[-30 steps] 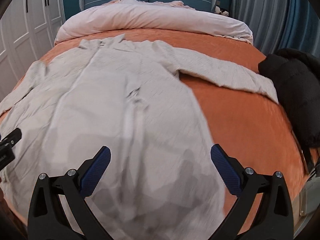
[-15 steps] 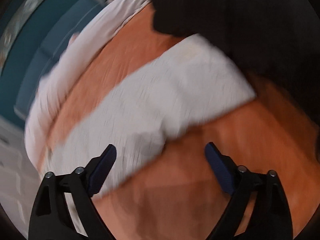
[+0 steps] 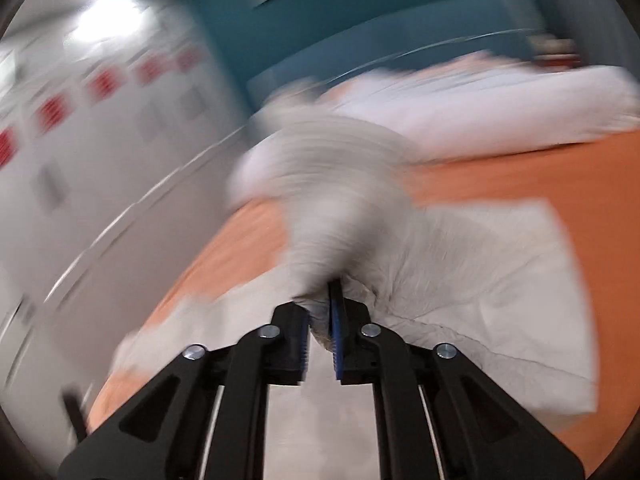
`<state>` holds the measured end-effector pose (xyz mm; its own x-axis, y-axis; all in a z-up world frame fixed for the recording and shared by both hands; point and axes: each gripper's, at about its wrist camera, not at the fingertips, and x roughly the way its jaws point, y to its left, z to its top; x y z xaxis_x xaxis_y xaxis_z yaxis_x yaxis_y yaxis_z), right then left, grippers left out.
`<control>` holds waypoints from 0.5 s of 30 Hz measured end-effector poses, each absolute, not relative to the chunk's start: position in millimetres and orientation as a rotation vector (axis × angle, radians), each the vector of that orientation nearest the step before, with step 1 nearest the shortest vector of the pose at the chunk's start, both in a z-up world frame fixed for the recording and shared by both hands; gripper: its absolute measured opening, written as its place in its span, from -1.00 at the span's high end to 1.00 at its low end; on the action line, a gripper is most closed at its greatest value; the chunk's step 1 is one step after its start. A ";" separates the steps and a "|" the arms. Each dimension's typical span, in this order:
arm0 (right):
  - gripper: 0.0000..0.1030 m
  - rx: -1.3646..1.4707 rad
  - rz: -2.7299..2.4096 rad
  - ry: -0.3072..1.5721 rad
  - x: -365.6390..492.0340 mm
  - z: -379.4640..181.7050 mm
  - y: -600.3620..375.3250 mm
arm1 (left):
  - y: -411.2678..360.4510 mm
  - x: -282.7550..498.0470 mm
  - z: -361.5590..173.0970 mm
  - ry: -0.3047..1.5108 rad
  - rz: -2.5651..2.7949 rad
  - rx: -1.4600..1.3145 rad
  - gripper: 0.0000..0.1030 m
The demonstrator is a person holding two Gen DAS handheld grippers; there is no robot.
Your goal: Fold large clothes
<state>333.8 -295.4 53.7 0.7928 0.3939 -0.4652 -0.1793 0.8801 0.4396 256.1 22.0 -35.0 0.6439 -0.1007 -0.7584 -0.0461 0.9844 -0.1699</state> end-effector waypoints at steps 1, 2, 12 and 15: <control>0.53 0.346 0.400 0.626 341.3 40.1 -254.8 | 25.4 258.9 -31.8 0.867 -0.042 -0.209 -0.80; 0.41 0.307 0.433 0.661 343.4 29.2 -228.1 | 30.5 263.0 -27.8 0.861 -0.055 -0.245 -0.80; -0.06 0.392 0.163 0.742 275.8 -31.3 -284.1 | 31.8 334.2 -38.2 0.916 -0.178 -0.346 -0.80; -0.14 0.441 -0.027 0.741 266.4 -43.4 -346.1 | 12.0 368.3 -62.2 0.989 -0.219 -0.369 -0.76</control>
<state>266.4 -346.1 -43.4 0.7417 0.1297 -0.6581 0.1776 0.9082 0.3791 368.3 12.0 -62.2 0.5344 -0.3443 -0.7720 0.0133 0.9166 -0.3995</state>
